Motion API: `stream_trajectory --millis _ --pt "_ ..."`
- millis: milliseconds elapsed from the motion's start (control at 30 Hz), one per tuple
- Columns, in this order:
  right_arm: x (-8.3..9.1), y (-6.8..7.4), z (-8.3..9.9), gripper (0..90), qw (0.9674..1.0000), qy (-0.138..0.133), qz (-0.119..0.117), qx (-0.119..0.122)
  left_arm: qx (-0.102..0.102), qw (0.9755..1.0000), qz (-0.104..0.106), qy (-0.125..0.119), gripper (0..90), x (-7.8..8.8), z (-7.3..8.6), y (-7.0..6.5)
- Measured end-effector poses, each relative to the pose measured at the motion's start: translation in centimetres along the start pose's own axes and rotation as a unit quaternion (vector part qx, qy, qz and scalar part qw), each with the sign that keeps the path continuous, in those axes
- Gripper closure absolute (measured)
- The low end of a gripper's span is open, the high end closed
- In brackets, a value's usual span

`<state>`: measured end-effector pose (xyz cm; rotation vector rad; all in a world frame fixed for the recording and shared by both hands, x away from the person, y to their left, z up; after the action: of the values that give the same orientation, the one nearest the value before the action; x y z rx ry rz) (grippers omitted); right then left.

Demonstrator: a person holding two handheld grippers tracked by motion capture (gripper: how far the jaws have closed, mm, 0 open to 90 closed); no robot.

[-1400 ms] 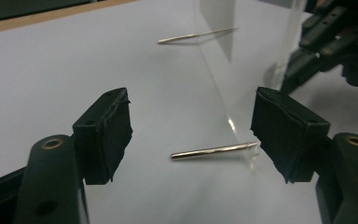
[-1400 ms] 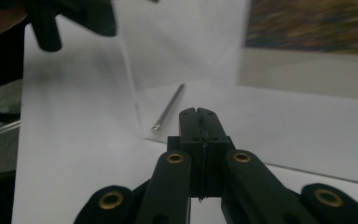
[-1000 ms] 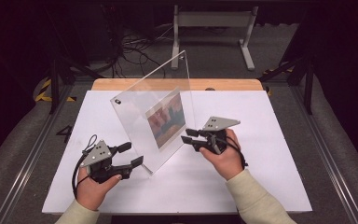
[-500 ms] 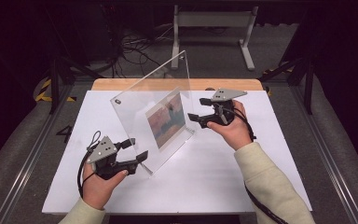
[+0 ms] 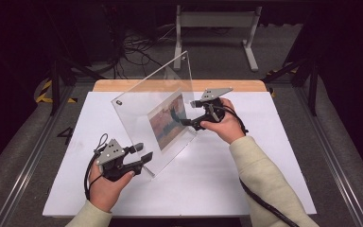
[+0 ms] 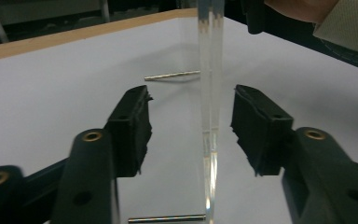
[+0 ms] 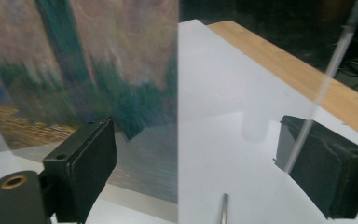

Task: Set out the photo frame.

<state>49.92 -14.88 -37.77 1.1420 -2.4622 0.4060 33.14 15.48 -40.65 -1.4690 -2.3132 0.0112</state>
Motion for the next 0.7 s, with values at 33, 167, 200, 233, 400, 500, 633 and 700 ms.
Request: stream_trajectory --millis 33,167,200,233,400,500,633,700 --pt "0.0 0.0 0.0 11.8 1.0000 0.000 0.000 0.000 0.000 1.0000 0.000 0.000 59.2 0.0 0.0 0.0" --pt "-0.3 0.0 -0.1 11.2 0.9997 0.000 -0.024 -0.001 -0.008 0.9999 0.011 0.008 76.4 -0.3 0.1 -0.1" --pt "-0.3 0.0 -0.1 11.3 0.9997 -0.001 -0.024 -0.001 -0.012 0.9999 0.007 0.008 81.5 -0.3 0.1 0.0" --pt "-0.3 0.0 -0.1 11.4 0.9997 -0.001 -0.025 -0.001 -0.008 0.9999 0.008 0.006 82.3 -0.3 0.1 0.0" --pt "0.1 -0.1 -0.1 16.4 0.9997 0.003 -0.022 -0.002 0.016 0.9998 0.010 0.001 84.6 -0.1 0.0 0.1" --pt "0.8 -0.1 -0.1 22.0 0.9998 0.010 -0.017 -0.001 0.025 0.9995 0.018 -0.002 85.5 0.3 0.1 0.5" --pt "1.6 0.2 0.1 25.0 0.9999 0.007 -0.006 -0.003 0.023 0.9994 0.026 0.000 85.6 0.4 0.0 0.5" --pt "2.1 0.4 0.1 25.0 1.0000 0.001 0.002 -0.002 0.015 0.9994 0.029 -0.003 85.6 0.5 -0.3 0.4"
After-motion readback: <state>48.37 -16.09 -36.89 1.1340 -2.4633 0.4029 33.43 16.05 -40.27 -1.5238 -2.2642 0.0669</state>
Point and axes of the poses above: each handheld gripper's, and its own axes: x roughly backward along the jaws, z roughly out of its underside, y roughly to its left, the point moved 1 cm from there along -x, roughly forward along the jaws, and after that the axes turned 15 degrees about z, right-handed, at the moved point
